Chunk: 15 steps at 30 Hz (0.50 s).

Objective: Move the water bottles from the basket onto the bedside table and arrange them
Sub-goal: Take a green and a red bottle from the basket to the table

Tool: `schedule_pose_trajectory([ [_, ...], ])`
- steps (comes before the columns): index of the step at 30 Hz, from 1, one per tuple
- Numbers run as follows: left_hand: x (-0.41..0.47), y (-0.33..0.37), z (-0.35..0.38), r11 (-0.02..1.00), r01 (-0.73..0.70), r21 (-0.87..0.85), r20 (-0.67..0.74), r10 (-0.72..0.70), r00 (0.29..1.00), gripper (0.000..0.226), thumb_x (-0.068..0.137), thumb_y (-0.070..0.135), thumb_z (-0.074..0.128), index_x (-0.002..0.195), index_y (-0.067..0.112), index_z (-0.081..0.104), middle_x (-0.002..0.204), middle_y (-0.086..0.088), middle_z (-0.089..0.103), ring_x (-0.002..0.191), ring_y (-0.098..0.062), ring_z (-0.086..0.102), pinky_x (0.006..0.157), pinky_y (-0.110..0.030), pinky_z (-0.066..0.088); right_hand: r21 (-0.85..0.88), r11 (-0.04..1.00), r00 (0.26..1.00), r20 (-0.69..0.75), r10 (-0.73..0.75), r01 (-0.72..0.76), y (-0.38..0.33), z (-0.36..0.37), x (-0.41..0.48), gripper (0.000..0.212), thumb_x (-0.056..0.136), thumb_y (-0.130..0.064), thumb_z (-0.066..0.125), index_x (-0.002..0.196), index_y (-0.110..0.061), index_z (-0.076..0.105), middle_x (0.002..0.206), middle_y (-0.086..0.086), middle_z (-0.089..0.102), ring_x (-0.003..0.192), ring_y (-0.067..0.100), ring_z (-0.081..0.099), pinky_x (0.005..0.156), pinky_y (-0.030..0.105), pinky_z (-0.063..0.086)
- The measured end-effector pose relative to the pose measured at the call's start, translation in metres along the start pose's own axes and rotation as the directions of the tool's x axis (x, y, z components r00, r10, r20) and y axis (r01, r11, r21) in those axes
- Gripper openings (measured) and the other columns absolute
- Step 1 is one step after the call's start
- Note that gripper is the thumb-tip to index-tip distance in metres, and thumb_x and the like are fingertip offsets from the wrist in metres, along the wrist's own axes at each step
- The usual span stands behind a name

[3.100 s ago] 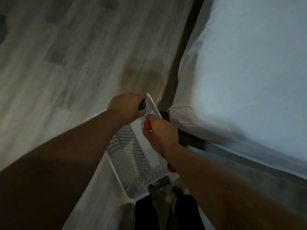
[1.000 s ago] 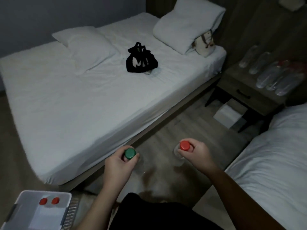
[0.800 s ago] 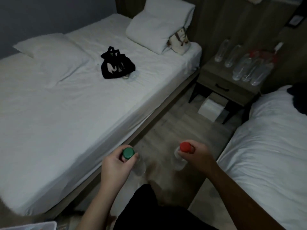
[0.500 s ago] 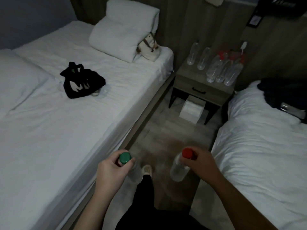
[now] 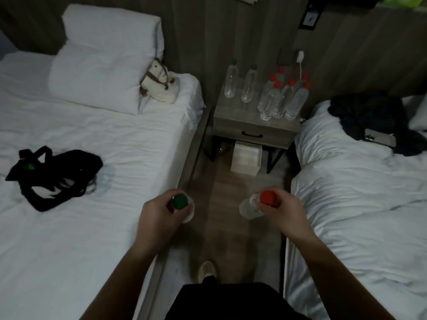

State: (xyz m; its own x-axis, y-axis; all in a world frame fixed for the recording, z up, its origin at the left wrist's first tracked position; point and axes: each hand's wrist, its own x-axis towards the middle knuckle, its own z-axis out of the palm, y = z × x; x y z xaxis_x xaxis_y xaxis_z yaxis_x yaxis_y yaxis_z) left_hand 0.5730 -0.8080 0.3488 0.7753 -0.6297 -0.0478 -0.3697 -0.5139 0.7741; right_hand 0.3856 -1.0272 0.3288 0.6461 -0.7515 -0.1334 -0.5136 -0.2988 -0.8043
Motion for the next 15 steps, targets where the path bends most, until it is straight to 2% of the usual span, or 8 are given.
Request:
schedule_pose_trajectory([
  [3, 0.027, 0.004, 0.0, 1.0, 0.025, -0.017, 0.009, -0.025, 1.0, 0.029, 0.072, 0.022, 0.079, 0.096, 0.033, 0.066, 0.084, 0.015, 0.066, 0.075, 0.0, 0.063, 0.073, -0.025, 0.056, 0.021, 0.998, 0.998, 0.001, 0.064, -0.064, -0.003, 0.001, 0.019, 0.028, 0.071, -0.023, 0.081, 0.086, -0.037, 0.062, 0.08, -0.021, 0.063, 0.074, -0.015, 0.059, 0.062, 0.003, 0.043],
  [5, 0.044, 0.0, 0.004, 0.998, 0.057, -0.033, 0.028, -0.056, 0.998, 0.03, 0.072, 0.023, 0.079, 0.098, 0.032, 0.066, 0.086, 0.011, 0.068, 0.078, -0.001, 0.064, 0.076, -0.031, 0.058, 0.003, 0.996, 0.996, 0.014, 0.092, -0.092, -0.002, 0.002, 0.034, 0.028, 0.071, -0.021, 0.081, 0.088, -0.034, 0.063, 0.079, -0.019, 0.063, 0.071, -0.012, 0.059, 0.061, 0.004, 0.042],
  [8, 0.069, -0.004, 0.013, 0.993, 0.104, -0.061, 0.045, -0.102, 0.994, 0.024, 0.066, 0.042, 0.076, 0.088, 0.04, 0.066, 0.081, 0.009, 0.071, 0.075, -0.006, 0.067, 0.074, -0.036, 0.059, -0.042, 0.995, 0.995, 0.038, 0.096, -0.094, 0.002, 0.005, 0.059, 0.025, 0.07, -0.019, 0.081, 0.084, -0.033, 0.065, 0.074, -0.018, 0.064, 0.067, -0.01, 0.059, 0.06, 0.002, 0.042],
  [10, 0.086, -0.003, 0.022, 0.991, 0.12, -0.051, 0.044, -0.118, 0.992, 0.022, 0.059, 0.056, 0.066, 0.079, 0.047, 0.063, 0.076, 0.008, 0.071, 0.072, -0.006, 0.068, 0.072, -0.036, 0.058, -0.039, 0.993, 0.992, 0.063, 0.11, -0.108, 0.007, 0.006, 0.077, 0.024, 0.07, -0.019, 0.081, 0.081, -0.034, 0.065, 0.075, -0.014, 0.066, 0.071, -0.003, 0.062, 0.062, 0.008, 0.047],
  [13, 0.114, -0.001, 0.037, 0.994, 0.102, -0.046, 0.039, -0.1, 0.994, 0.02, 0.057, 0.059, 0.062, 0.073, 0.047, 0.062, 0.073, 0.005, 0.071, 0.069, -0.008, 0.068, 0.071, -0.038, 0.058, 0.009, 0.985, 0.981, 0.092, 0.173, -0.175, 0.015, 0.008, 0.113, 0.022, 0.07, -0.02, 0.079, 0.077, -0.036, 0.066, 0.076, -0.009, 0.069, 0.074, 0.009, 0.067, 0.068, 0.03, 0.056],
  [15, 0.139, 0.003, 0.048, 0.994, 0.103, -0.035, 0.035, -0.102, 0.994, 0.025, 0.059, 0.058, 0.063, 0.078, 0.041, 0.065, 0.072, 0.005, 0.07, 0.069, -0.008, 0.067, 0.07, -0.039, 0.057, 0.021, 0.988, 0.982, 0.113, 0.148, -0.152, 0.017, 0.005, 0.143, 0.022, 0.071, -0.019, 0.079, 0.081, -0.034, 0.067, 0.077, -0.009, 0.069, 0.073, 0.007, 0.066, 0.067, 0.027, 0.054],
])
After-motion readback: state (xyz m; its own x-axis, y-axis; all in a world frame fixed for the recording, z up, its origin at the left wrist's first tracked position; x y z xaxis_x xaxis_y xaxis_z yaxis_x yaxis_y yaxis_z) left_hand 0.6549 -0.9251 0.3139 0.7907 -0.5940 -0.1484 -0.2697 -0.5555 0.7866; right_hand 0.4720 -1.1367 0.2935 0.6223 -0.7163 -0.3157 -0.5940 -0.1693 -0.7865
